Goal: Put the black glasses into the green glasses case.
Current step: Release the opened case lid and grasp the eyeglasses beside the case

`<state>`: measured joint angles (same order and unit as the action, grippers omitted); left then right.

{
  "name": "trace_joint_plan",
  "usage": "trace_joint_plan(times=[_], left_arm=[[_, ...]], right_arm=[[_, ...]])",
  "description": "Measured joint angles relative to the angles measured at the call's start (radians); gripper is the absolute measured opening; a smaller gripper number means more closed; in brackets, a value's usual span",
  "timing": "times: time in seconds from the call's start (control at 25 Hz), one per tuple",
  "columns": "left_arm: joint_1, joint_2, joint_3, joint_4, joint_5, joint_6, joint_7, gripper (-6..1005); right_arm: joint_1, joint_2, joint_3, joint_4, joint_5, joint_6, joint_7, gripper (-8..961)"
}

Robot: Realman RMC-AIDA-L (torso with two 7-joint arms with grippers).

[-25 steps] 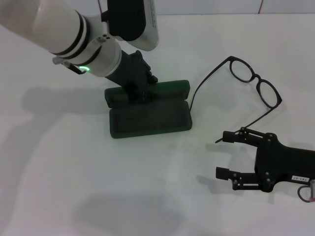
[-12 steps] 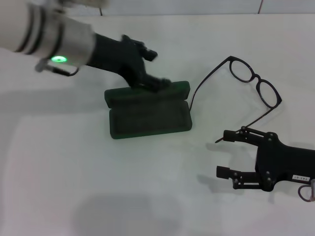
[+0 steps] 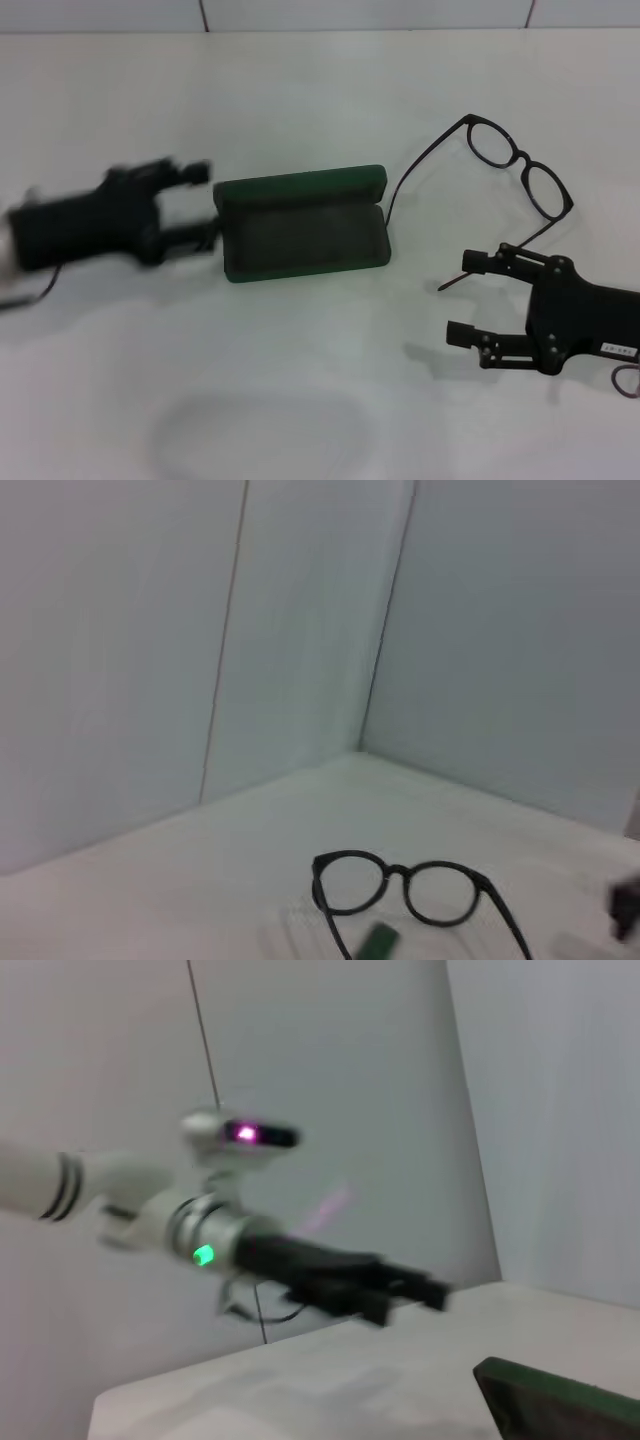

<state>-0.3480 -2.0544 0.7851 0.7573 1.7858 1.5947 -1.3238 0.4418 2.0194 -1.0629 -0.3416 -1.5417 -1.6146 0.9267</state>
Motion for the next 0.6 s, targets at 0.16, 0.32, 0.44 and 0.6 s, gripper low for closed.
trace_joint_plan(times=[0.16, 0.32, 0.44, 0.6], left_arm=[[0.121, -0.008, -0.009, 0.000, 0.000, 0.047, 0.140, 789], [0.173, -0.012, -0.015, -0.035, 0.084, 0.042, 0.235, 787], [0.204, -0.019, -0.020, -0.046, 0.105, 0.038, 0.269, 786], [0.219, -0.022, -0.021, -0.048, 0.105, 0.047, 0.279, 784]], right_arm=[[-0.004, -0.006, 0.000, -0.004, 0.001, 0.007, 0.001, 869], [-0.008, -0.015, 0.000, -0.007, 0.001, 0.021, 0.002, 869], [-0.007, -0.022, 0.001, -0.031, 0.001, 0.035, 0.025, 869], [-0.007, -0.036, -0.002, -0.169, -0.011, 0.072, 0.210, 869]])
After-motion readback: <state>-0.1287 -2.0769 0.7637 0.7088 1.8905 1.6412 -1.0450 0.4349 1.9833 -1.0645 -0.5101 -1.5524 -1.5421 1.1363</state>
